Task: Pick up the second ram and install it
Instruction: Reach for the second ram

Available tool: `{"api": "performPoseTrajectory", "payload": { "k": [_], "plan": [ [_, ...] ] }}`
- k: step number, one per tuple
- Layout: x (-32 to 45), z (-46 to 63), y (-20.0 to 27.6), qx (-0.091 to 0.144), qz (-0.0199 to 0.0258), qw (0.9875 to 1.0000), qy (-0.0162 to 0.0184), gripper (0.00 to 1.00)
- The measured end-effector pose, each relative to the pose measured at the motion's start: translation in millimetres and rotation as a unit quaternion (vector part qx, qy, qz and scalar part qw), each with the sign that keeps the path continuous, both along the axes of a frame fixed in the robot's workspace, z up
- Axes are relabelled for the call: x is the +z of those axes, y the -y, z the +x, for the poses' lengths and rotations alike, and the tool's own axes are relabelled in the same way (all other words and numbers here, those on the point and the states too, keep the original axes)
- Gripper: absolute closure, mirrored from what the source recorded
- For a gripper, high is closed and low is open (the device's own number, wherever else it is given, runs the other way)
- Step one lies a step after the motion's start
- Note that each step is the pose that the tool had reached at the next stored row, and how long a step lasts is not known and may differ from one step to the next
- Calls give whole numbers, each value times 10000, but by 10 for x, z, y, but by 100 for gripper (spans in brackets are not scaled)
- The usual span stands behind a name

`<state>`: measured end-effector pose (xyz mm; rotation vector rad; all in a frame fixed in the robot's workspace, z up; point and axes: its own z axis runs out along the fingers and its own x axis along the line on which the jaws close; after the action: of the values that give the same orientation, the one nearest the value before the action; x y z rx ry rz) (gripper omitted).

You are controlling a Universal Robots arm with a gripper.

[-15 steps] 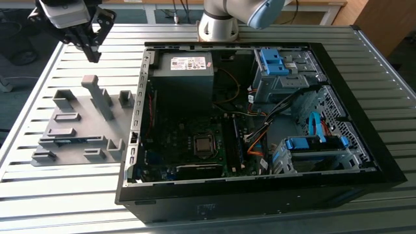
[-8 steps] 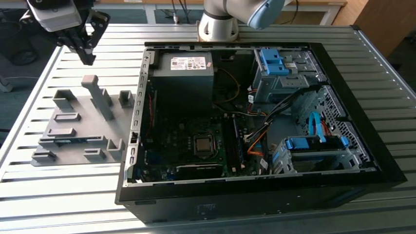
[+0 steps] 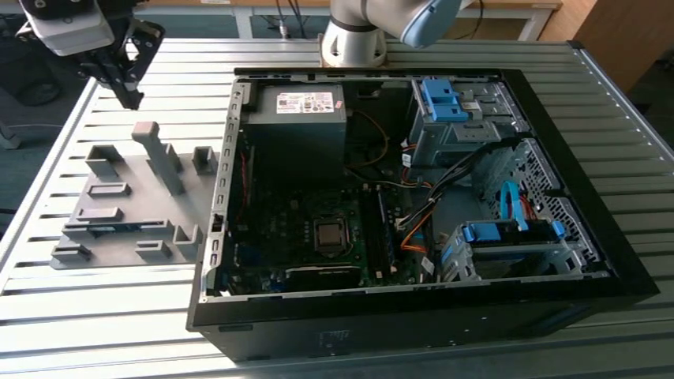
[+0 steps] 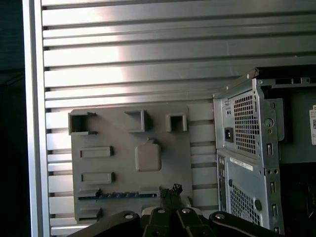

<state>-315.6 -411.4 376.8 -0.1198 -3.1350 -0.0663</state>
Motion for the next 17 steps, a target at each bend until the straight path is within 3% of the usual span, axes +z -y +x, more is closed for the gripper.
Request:
{"api": "performPoseTrajectory", "payload": {
  "k": [7, 14, 17],
  "plan": [
    [0, -152, 21, 0, 0, 10000, 0, 89],
    [-4, -285, 136, 0, 0, 10000, 0, 89],
    [-3, -341, 151, 0, 0, 10000, 0, 89]
  ]
}}
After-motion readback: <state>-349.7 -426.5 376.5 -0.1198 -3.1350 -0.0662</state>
